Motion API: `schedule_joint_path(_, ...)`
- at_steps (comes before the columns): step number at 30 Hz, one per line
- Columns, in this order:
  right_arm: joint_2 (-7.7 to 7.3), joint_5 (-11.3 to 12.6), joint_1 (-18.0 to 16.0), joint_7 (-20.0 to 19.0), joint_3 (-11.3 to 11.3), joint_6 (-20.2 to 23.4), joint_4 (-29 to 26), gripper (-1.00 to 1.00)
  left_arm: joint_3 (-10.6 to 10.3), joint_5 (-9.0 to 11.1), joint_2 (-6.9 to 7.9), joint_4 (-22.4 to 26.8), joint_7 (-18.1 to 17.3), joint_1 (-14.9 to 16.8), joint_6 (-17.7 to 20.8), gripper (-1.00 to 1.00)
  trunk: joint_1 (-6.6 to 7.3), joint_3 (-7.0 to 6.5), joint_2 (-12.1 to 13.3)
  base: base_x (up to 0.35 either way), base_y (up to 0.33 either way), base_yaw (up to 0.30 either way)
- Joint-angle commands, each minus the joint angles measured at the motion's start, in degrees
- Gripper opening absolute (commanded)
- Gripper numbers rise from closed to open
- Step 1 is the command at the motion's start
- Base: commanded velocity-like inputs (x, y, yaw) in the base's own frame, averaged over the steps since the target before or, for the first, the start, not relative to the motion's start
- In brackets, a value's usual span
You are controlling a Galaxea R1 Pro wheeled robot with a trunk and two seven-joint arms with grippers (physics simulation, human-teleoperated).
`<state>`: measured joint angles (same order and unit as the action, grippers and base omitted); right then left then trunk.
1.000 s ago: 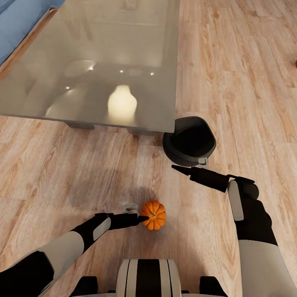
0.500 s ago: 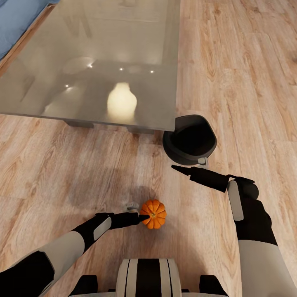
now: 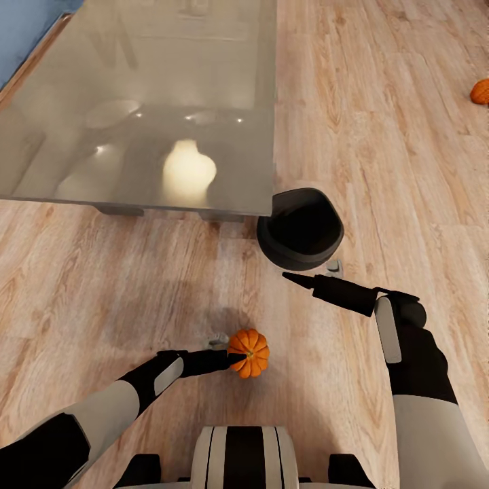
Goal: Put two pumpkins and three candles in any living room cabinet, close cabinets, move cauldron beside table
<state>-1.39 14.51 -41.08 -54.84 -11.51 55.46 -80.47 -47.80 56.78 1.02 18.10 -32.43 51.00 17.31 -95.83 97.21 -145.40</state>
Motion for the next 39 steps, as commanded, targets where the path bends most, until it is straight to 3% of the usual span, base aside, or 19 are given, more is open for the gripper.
schedule_joint_path(1,-0.01,-0.01,0.01,-0.03,0.0,0.0,0.03,1.0,-0.01,0.0,0.02,-0.02,0.04,0.0,0.0,1.0,0.0,-0.01,0.0,0.0,0.0,-0.055)
schedule_joint_path(18,0.07,0.08,0.03,-0.09,0.0,0.0,0.02,1.0,-0.01,0.0,-0.06,-0.05,0.0,0.0,0.08,1.0,0.0,-0.59,0.0,0.0,0.0,-0.179)
schedule_joint_path(23,-0.08,0.08,0.02,-0.09,0.03,0.04,-0.03,1.0,-0.05,-0.08,-0.85,-0.04,0.0,-0.01,0.09,1.0,0.0,-0.62,0.0,0.0,0.0,-0.039)
schedule_joint_path(39,0.0,0.07,0.02,-0.09,0.01,0.0,0.0,1.0,-0.1,-0.09,-0.93,0.0,0.0,-0.02,0.1,1.0,0.0,-0.81,0.0,0.0,0.0,-0.046)
